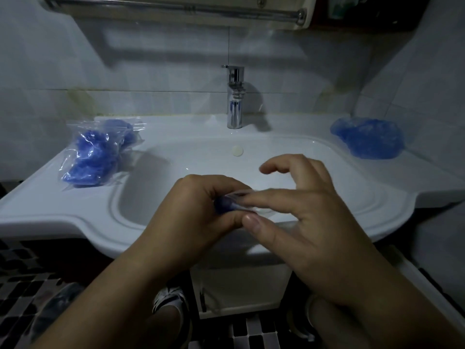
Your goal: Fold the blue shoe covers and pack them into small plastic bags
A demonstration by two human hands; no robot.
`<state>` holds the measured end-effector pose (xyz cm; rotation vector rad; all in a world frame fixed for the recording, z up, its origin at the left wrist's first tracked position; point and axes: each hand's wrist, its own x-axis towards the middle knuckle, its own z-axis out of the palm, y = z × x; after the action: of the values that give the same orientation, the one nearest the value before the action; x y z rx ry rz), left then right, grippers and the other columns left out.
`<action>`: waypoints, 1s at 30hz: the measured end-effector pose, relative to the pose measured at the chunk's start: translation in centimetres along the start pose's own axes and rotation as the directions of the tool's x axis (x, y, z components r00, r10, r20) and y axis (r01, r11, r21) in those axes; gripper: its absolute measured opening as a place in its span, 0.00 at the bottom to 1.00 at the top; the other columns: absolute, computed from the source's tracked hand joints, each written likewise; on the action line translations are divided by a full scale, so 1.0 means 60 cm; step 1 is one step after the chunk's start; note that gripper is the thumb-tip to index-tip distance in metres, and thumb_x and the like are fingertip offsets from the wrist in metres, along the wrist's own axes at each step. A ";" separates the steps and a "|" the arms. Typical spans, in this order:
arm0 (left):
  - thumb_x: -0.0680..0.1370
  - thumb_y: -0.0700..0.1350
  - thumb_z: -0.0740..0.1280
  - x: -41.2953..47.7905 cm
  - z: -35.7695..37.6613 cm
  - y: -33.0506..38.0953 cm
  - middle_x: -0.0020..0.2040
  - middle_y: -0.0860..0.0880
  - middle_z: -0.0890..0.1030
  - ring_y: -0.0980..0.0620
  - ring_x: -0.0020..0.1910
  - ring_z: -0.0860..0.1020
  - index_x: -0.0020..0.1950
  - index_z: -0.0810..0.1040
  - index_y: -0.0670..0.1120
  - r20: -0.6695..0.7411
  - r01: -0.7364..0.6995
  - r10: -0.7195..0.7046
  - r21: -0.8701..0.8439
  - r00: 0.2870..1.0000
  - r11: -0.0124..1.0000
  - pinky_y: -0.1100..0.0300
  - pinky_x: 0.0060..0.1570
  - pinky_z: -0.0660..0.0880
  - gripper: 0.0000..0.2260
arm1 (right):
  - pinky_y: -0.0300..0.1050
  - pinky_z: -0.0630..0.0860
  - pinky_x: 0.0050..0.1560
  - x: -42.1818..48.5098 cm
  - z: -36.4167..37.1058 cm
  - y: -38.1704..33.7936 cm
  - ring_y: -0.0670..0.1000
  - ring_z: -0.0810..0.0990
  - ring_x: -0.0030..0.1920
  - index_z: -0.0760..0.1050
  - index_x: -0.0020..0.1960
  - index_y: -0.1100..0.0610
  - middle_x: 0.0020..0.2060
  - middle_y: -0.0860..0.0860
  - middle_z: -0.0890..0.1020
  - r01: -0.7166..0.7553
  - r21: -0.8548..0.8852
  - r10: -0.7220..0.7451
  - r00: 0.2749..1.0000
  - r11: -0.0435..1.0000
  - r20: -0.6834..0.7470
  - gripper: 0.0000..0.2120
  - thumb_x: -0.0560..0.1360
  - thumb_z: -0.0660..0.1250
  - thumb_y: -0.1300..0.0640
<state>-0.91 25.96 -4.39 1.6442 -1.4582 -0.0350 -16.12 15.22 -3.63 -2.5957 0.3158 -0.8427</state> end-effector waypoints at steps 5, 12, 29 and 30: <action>0.68 0.41 0.73 -0.003 0.006 0.005 0.40 0.58 0.85 0.60 0.41 0.83 0.46 0.85 0.52 0.024 0.008 -0.007 -0.046 1.000 0.999 0.61 0.41 0.78 0.09 | 0.45 0.63 0.68 0.005 0.028 -0.007 0.36 0.51 0.73 0.79 0.48 0.42 0.67 0.39 0.64 -0.012 0.006 0.011 0.990 1.000 0.143 0.18 0.69 0.57 0.34; 0.67 0.46 0.75 0.000 -0.004 -0.009 0.42 0.60 0.84 0.62 0.42 0.82 0.48 0.84 0.53 0.009 0.001 -0.002 0.050 1.000 0.999 0.62 0.43 0.78 0.10 | 0.32 0.67 0.63 0.007 0.015 -0.004 0.36 0.64 0.67 0.78 0.56 0.38 0.65 0.36 0.68 -0.073 0.078 0.063 0.991 0.994 0.119 0.15 0.70 0.66 0.50; 0.72 0.38 0.71 -0.037 -0.130 -0.091 0.42 0.42 0.76 0.38 0.39 0.73 0.44 0.85 0.42 -0.608 0.474 0.142 0.725 0.781 0.501 0.54 0.34 0.62 0.04 | 0.37 0.68 0.62 0.112 0.115 -0.052 0.43 0.73 0.60 0.73 0.68 0.45 0.63 0.41 0.73 -0.052 0.122 0.025 0.977 0.991 0.213 0.22 0.75 0.65 0.56; 0.71 0.37 0.71 -0.043 -0.135 -0.097 0.42 0.42 0.76 0.38 0.38 0.74 0.44 0.85 0.43 -0.626 0.504 0.098 0.701 0.774 0.504 0.55 0.33 0.62 0.04 | 0.38 0.69 0.62 0.117 0.122 -0.061 0.44 0.73 0.61 0.73 0.68 0.45 0.64 0.42 0.73 -0.043 0.125 0.014 0.975 0.991 0.224 0.21 0.75 0.65 0.55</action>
<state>7.30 32.13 -4.61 2.3022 -0.7142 1.1679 -5.78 18.37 -3.87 -2.5267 0.2253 -0.5360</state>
